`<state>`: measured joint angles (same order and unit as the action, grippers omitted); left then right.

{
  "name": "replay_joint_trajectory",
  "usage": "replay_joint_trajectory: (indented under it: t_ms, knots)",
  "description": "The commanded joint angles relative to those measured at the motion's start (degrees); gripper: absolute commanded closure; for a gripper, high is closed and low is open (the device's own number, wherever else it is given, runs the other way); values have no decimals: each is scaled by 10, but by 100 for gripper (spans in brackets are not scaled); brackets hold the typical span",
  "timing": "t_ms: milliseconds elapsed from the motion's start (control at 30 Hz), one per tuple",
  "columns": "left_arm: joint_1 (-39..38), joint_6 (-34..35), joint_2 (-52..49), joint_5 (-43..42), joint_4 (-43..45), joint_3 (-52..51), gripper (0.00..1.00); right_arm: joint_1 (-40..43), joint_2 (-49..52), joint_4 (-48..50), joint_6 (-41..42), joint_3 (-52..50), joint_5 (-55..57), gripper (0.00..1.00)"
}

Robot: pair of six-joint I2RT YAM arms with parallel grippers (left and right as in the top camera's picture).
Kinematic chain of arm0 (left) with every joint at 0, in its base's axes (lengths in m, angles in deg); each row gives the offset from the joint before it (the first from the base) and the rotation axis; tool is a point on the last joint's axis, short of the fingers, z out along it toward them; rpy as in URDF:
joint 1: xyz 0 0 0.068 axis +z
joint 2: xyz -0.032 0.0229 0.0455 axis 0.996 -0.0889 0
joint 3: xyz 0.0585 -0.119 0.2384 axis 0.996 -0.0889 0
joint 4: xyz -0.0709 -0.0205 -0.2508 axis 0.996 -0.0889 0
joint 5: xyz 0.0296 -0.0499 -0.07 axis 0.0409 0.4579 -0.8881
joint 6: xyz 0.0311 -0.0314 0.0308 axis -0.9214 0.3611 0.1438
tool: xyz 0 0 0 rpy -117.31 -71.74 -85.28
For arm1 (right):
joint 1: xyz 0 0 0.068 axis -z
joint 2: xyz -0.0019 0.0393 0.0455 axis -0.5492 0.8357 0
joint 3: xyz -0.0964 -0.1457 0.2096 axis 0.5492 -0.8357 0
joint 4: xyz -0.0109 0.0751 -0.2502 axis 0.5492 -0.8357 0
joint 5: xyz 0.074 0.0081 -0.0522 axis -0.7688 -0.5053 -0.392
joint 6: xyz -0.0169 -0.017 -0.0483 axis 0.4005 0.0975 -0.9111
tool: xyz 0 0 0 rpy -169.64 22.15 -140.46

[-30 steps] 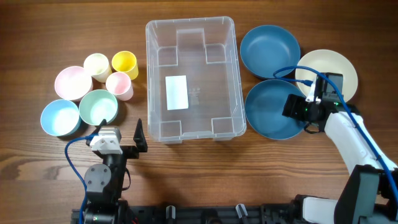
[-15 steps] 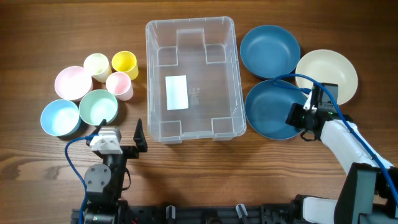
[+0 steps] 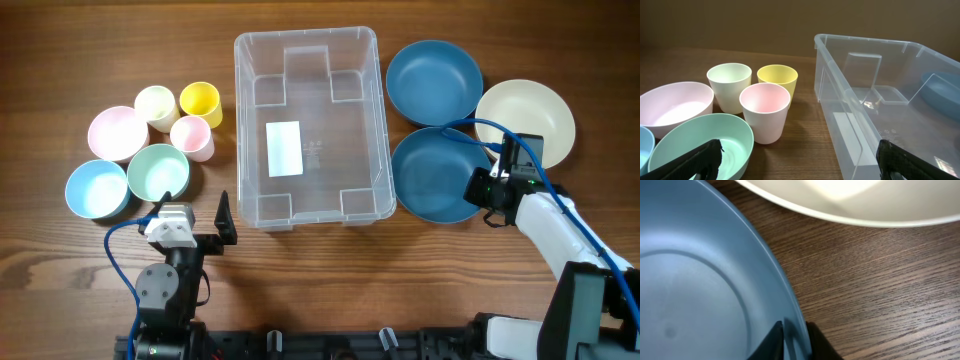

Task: Pack container
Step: 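Reach the right gripper to the lower teal plate rim and grasp it, then lift the teal plate with the right gripper and lower it into the bin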

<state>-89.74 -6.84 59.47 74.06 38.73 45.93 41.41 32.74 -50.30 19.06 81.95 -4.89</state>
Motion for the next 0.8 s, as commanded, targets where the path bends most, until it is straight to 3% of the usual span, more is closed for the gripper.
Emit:
replay_joint_trajectory:
  t_ms: [0, 300, 767]
  knots:
    - [2, -11, -2, 8, 2, -3, 0, 2, -2, -5, 3, -1, 12, 94]
    - [2, -11, -2, 8, 2, -3, 0, 2, -45, -42, -17, 13, 37, 96]
    - [2, -11, -2, 8, 2, -3, 0, 2, -321, -83, -9, 26, 54, 96]
